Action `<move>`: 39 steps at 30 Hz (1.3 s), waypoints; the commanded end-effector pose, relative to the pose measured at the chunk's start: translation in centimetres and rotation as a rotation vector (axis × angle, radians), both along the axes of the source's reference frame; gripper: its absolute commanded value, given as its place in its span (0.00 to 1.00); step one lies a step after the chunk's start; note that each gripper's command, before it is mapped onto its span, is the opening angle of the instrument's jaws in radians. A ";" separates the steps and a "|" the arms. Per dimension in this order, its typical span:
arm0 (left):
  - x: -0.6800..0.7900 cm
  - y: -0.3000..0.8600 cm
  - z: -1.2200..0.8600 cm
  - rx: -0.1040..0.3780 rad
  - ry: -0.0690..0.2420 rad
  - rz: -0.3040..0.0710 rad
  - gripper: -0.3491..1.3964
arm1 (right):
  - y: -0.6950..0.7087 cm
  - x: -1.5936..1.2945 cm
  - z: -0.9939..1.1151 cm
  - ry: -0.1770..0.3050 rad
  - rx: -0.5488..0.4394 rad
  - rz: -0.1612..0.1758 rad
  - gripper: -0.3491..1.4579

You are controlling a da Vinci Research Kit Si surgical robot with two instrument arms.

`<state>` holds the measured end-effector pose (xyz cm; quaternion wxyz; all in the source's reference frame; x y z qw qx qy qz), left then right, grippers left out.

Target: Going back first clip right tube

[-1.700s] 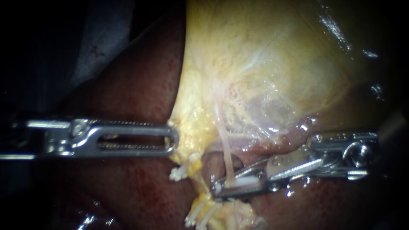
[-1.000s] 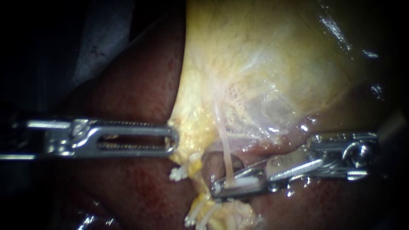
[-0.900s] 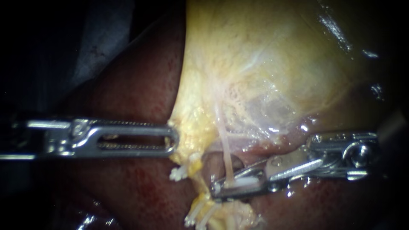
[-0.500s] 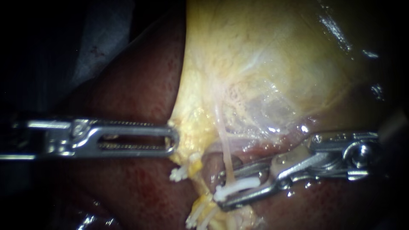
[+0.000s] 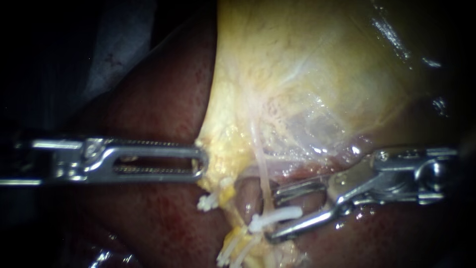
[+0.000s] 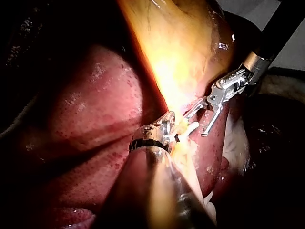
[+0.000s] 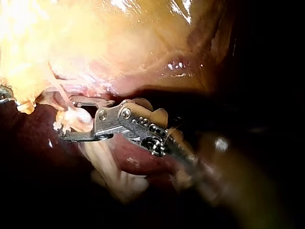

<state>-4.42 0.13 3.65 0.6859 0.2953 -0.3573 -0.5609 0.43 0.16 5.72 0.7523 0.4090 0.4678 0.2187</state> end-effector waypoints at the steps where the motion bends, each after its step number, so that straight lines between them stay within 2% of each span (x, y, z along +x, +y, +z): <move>1: 0.00 0.00 0.00 -0.001 -0.001 0.001 0.00 | 0.07 -0.03 -0.06 0.002 -0.012 0.007 0.47; 8: 0.01 0.01 0.04 -0.001 -0.001 0.001 0.00 | 0.36 -0.21 -0.30 0.016 -0.076 0.038 0.49; 15: 0.01 0.00 0.05 -0.002 -0.001 0.001 0.00 | 0.50 -0.33 -0.40 0.008 -0.130 0.086 0.52; 19: 0.00 0.01 0.06 -0.002 -0.001 0.001 0.00 | 0.54 -0.36 -0.44 0.003 -0.143 0.098 0.52; 30: -0.02 0.03 0.09 -0.003 0.000 0.000 0.00 | 0.57 -0.49 -0.59 0.020 -0.172 0.084 0.52; 36: -0.13 0.06 0.27 -0.009 0.005 -0.004 0.00 | 0.57 -0.49 -0.59 0.020 -0.173 0.084 0.52; 39: -0.22 0.04 0.38 -0.015 0.011 -0.008 0.00 | 0.57 -0.49 -0.59 0.020 -0.173 0.084 0.52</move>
